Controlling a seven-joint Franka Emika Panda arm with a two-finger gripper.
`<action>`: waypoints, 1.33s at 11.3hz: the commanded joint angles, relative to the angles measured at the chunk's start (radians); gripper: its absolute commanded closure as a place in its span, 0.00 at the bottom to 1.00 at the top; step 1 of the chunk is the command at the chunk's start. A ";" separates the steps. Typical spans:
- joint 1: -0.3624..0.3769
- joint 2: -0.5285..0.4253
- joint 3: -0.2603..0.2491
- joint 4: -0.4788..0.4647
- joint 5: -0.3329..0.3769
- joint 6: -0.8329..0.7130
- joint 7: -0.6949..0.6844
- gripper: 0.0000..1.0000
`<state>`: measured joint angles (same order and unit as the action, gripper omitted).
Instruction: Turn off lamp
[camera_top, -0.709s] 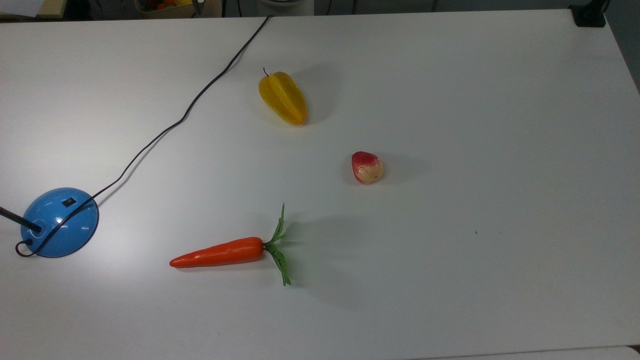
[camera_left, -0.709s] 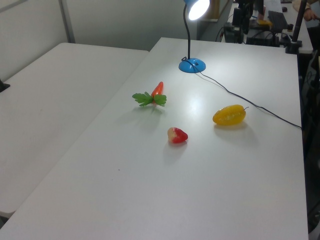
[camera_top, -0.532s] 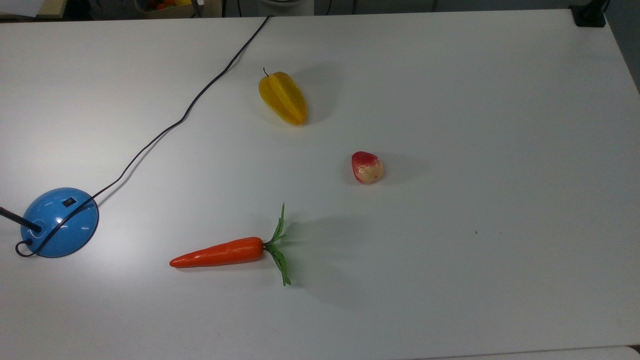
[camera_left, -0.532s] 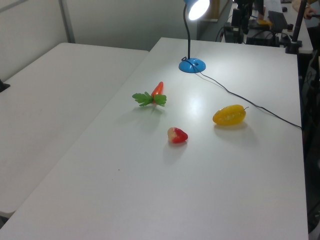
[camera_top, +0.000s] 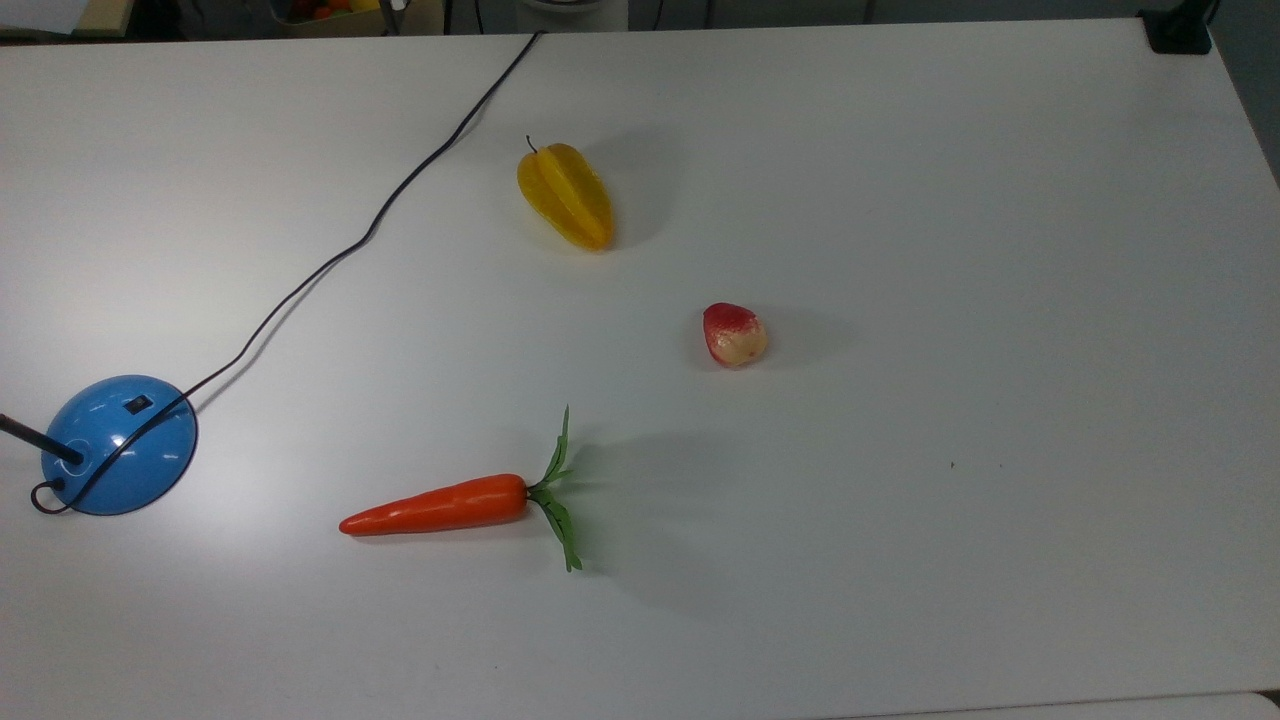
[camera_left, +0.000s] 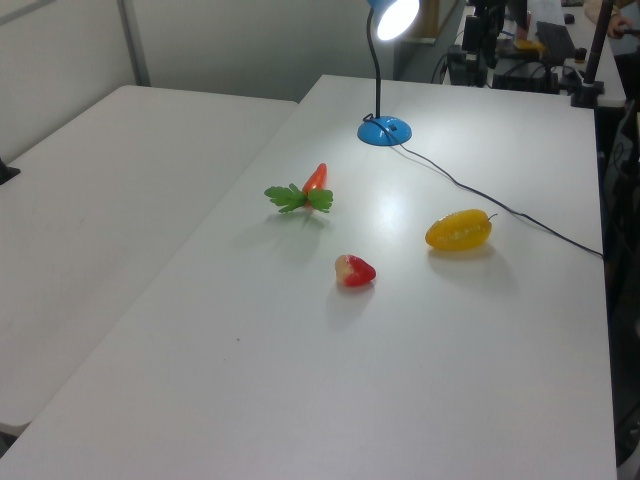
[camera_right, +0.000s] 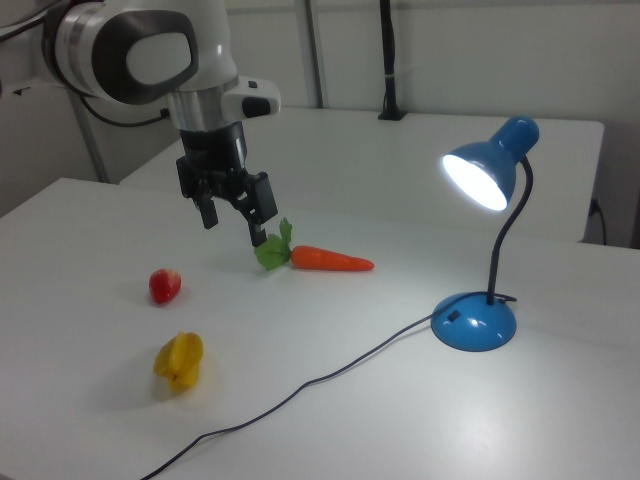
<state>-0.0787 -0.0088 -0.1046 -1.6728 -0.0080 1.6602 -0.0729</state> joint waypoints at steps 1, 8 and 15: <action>-0.009 0.006 0.011 0.005 -0.013 0.016 0.001 0.25; -0.010 0.007 0.009 0.005 -0.012 0.029 -0.005 1.00; -0.049 0.033 -0.001 -0.002 0.000 0.249 0.126 1.00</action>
<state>-0.0977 0.0039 -0.1059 -1.6749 -0.0079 1.8280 -0.0048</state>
